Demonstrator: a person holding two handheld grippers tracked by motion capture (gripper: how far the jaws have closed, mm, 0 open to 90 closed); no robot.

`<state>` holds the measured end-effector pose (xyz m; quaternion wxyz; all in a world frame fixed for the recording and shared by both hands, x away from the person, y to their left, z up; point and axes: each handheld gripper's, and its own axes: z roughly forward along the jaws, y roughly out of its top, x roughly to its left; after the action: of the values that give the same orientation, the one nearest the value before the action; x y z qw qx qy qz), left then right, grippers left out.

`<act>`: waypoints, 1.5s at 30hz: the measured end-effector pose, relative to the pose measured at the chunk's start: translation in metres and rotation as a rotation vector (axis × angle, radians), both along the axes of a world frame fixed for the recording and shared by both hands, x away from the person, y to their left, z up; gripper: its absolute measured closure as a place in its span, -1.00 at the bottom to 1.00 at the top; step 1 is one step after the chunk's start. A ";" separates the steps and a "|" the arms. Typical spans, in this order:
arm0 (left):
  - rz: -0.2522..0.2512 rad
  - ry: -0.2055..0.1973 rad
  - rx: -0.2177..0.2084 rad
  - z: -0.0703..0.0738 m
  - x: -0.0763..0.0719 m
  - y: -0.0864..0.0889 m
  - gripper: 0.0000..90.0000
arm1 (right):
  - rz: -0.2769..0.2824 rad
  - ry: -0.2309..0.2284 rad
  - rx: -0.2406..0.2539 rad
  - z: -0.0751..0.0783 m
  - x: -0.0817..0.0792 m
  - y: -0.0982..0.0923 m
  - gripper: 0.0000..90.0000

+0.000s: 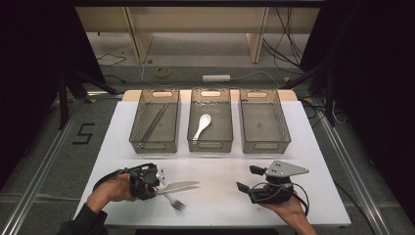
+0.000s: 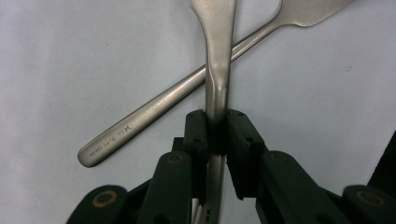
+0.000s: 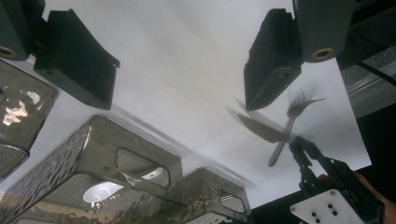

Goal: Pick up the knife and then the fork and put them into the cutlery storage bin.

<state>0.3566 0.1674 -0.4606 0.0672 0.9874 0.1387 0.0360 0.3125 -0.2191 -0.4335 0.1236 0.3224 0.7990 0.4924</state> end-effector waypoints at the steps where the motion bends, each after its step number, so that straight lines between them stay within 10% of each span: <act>1: 0.004 -0.002 -0.001 0.000 -0.001 0.000 0.75 | 0.000 0.000 0.000 0.000 0.000 0.000 -0.42; 19: 0.184 0.052 -0.154 0.013 0.008 0.000 0.77 | 0.007 -0.002 0.007 0.001 -0.001 0.000 -0.42; 31: 0.137 0.138 -0.220 0.029 0.008 -0.040 0.77 | 0.117 -0.069 -0.049 0.006 -0.013 0.027 -0.42; 45: 0.086 0.170 -0.196 0.038 0.017 -0.086 0.77 | 0.230 -0.137 -0.133 0.010 -0.023 0.055 -0.38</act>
<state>0.3739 0.0815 -0.4229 0.1499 0.9688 0.1886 -0.0586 0.2893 -0.1640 -0.4233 0.1417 0.1858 0.8511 0.4702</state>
